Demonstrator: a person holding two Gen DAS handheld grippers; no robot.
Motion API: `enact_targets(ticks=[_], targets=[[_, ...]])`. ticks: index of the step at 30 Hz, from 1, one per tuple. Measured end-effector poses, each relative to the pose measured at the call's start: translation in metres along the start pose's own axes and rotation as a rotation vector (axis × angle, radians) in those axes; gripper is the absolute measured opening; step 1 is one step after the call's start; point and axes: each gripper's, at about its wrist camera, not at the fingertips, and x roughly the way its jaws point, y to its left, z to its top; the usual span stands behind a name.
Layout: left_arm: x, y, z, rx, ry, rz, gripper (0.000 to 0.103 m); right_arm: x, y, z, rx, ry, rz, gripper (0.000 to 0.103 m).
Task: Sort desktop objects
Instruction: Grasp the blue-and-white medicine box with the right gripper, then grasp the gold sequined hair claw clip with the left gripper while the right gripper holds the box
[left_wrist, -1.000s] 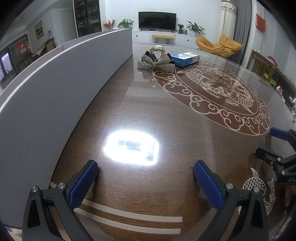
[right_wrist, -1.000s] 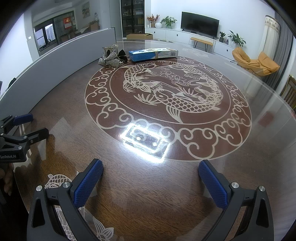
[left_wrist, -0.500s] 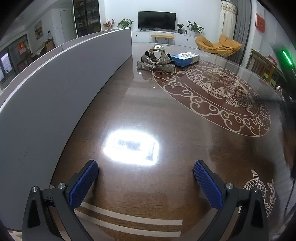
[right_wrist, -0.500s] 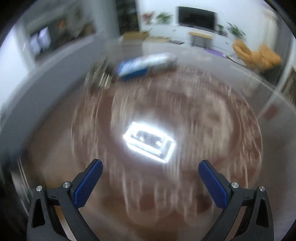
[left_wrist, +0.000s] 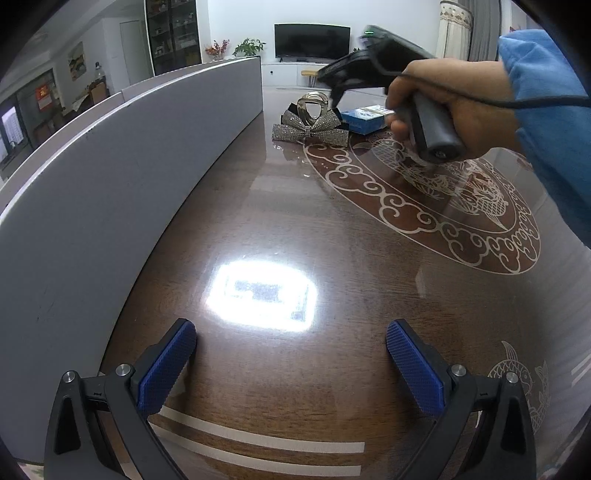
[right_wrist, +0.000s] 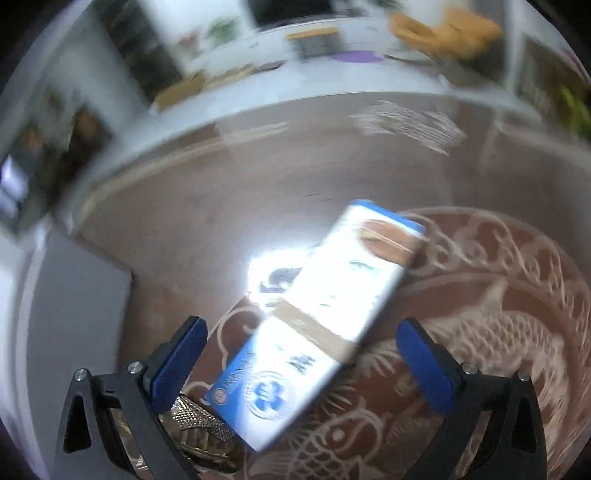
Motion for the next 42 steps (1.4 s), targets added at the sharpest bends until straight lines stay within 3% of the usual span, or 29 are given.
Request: enact_targets(ticks=[1,3,6,10,14,17,22,25,28,33,37,38,39,40,42], targets=[[0.0,0.0,0.0,-0.001,-0.001,0.0,0.103,-0.001,0.011,-0.002,-0.088,-0.011,-0.021,0.076],[0.0,0.0,0.0,-0.003,-0.001,0.001,0.103,-0.009,0.014,-0.008,-0.143,-0.046,0.025,0.046],[0.0,0.001,-0.001,-0.006,-0.005,0.003,0.103,-0.022,0.02,-0.032,-0.296,-0.056,0.042,0.045],[-0.001,0.001,-0.002,-0.011,-0.013,0.008,0.103,-0.05,0.032,-0.1,-0.608,-0.047,0.16,0.042],[-0.001,0.001,-0.003,-0.014,-0.022,0.011,0.103,-0.086,0.015,-0.163,-0.742,-0.028,0.256,0.042],[-0.002,0.0,-0.004,-0.015,-0.026,0.011,0.103,-0.109,-0.015,-0.192,-0.699,-0.044,0.251,0.042],[0.006,0.0,0.007,-0.016,0.016,0.014,0.103,-0.139,-0.083,-0.227,-0.581,-0.102,0.156,0.042],[0.03,0.001,0.043,-0.039,0.064,0.032,0.103,-0.15,-0.114,-0.24,-0.532,-0.113,0.161,0.042],[0.056,0.004,0.078,-0.074,0.063,0.053,0.103,-0.152,-0.135,-0.243,-0.493,-0.123,0.167,0.042],[0.093,0.004,0.128,-0.102,0.063,0.074,0.103,-0.157,-0.146,-0.245,-0.453,-0.153,0.162,0.042],[0.107,0.001,0.147,-0.069,0.063,0.054,0.103,-0.157,-0.149,-0.247,-0.42,-0.175,0.17,0.042],[0.106,-0.001,0.147,-0.046,0.031,0.042,0.094,-0.155,-0.147,-0.247,-0.422,-0.177,0.164,0.042],[0.102,0.0,0.146,-0.036,-0.003,0.032,0.066,-0.154,-0.146,-0.247,-0.42,-0.177,0.161,0.042],[0.097,-0.003,0.144,-0.028,-0.022,0.031,0.053,-0.153,-0.146,-0.246,-0.418,-0.177,0.16,0.042],[0.089,-0.007,0.134,-0.006,-0.031,0.006,0.053,-0.153,-0.146,-0.246,-0.418,-0.177,0.159,0.042]])
